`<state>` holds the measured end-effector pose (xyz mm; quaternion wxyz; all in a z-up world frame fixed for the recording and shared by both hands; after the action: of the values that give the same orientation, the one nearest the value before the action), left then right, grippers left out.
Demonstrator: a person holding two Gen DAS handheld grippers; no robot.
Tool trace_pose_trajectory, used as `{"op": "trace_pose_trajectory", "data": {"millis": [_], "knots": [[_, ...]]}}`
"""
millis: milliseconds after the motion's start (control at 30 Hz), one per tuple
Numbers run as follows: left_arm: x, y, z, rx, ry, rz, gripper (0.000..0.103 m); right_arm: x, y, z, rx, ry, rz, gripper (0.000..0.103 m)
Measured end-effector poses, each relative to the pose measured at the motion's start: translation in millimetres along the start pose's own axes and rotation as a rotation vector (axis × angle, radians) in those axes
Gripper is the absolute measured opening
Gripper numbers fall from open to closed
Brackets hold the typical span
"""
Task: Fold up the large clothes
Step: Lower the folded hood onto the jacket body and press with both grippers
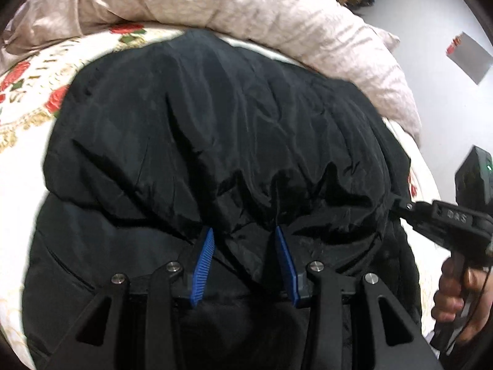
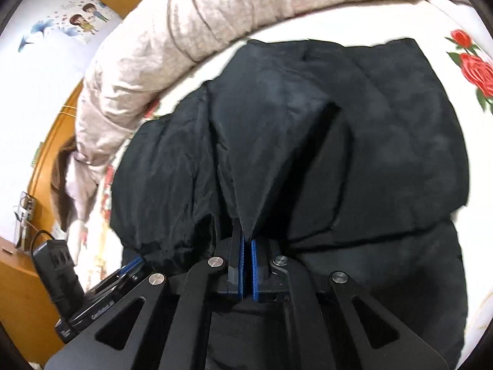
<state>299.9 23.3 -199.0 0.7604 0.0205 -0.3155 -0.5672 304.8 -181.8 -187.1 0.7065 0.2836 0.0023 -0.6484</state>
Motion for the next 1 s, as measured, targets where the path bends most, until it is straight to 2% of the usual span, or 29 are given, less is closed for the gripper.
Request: {"op": "trace_pose_trajectory", "data": {"millis": [100, 167, 200, 233, 300, 367, 467, 533, 600, 633, 700, 800, 867, 933, 1000], "knots": [[1, -7, 0, -0.019, 0.016, -0.005, 0.043, 0, -4, -4, -0.032, -0.01, 0.029, 0.004], [1, -3, 13, -0.012, 0.013, 0.004, 0.043, -8, -1, 2, -0.042, -0.019, 0.047, 0.007], [0, 1, 24, 0.003, 0.018, 0.003, 0.043, -12, 1, 10, -0.039, -0.031, 0.068, 0.015], [0, 7, 36, 0.026, 0.015, -0.001, 0.043, -15, 3, 18, -0.025, -0.036, 0.089, 0.018], [3, 26, 64, 0.099, -0.005, -0.012, 0.043, -22, 16, 46, 0.051, -0.058, 0.146, 0.018], [4, 54, 80, 0.175, 0.006, -0.028, 0.044, -24, 34, 61, 0.112, -0.084, 0.173, 0.019], [-8, 98, 69, 0.242, 0.065, -0.042, 0.046, -18, 67, 48, 0.141, -0.106, 0.188, 0.02], [-25, 110, 44, 0.217, 0.117, -0.007, 0.045, -5, 77, 21, 0.108, -0.155, 0.194, 0.02], [-40, 102, 18, 0.174, 0.148, 0.02, 0.045, 12, 77, -3, 0.061, -0.193, 0.196, 0.02], [-46, 98, 9, 0.166, 0.159, 0.022, 0.045, 20, 72, -16, 0.043, -0.206, 0.197, 0.016], [-52, 93, -1, 0.174, 0.149, 0.01, 0.047, 30, 67, -24, 0.037, -0.218, 0.196, 0.009], [-53, 88, -9, 0.198, 0.156, -0.015, 0.047, 34, 64, -30, 0.039, -0.217, 0.194, 0.008], [-53, 90, -4, 0.181, 0.162, 0.0, 0.046, 34, 70, -18, 0.036, -0.225, 0.178, 0.008], [-47, 93, 9, 0.177, 0.155, 0.014, 0.042, 24, 74, 5, 0.074, -0.231, 0.191, 0.011], [-38, 91, 38, 0.229, 0.12, -0.003, 0.042, 1, 74, 28, 0.135, -0.203, 0.231, 0.011]]}}
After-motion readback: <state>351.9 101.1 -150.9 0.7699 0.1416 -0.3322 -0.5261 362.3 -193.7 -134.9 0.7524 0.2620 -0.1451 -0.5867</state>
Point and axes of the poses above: each gripper's, at about its wrist camera, not at the fingertips, and z roughly against the way its jaws point, x to its right, y to its top, the point moved 10 cm from there along -z, roughly the way its jaws point, and after that the axes turned 10 degrees about z, right-handed, at the moved point
